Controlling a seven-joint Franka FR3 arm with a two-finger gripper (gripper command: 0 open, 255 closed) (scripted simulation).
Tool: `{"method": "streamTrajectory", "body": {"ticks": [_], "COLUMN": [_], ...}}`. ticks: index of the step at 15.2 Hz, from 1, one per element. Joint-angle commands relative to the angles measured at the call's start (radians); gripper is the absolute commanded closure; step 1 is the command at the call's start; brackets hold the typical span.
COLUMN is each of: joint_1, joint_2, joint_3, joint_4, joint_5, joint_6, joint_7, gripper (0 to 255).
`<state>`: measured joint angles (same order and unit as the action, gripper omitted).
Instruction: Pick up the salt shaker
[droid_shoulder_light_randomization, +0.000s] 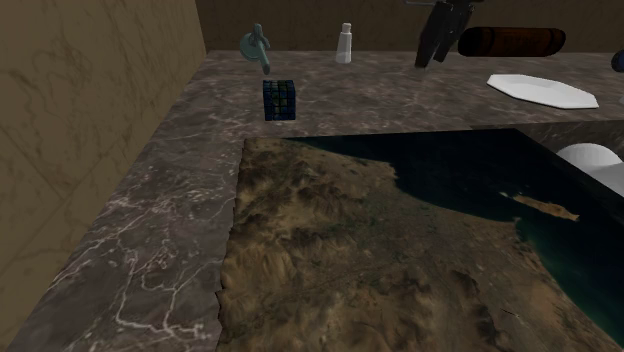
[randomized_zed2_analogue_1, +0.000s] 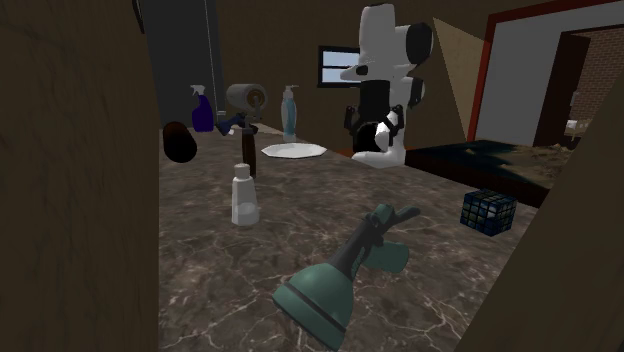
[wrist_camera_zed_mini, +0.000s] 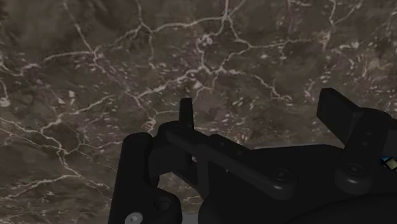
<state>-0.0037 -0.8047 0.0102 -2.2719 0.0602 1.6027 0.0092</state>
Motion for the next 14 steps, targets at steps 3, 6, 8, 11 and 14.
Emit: {"method": "streamTrajectory", "body": {"ticks": [3,6,8,11,14], "joint_1": [-0.002,-0.001,0.0,0.003,0.007], "joint_2": [0.054,0.14,0.2,0.293,0.391], "joint_3": [-0.027,-0.067,-0.092,-0.129,-0.163], "joint_4": [0.023,0.069,0.106,0.172,0.25], "joint_5": [-0.02,-0.042,-0.053,-0.061,-0.059], "joint_6": [0.04,0.097,0.131,0.176,0.212], "joint_7": [-0.047,-0.115,-0.16,-0.227,-0.294], "gripper": [0,0,0,0,0]}}
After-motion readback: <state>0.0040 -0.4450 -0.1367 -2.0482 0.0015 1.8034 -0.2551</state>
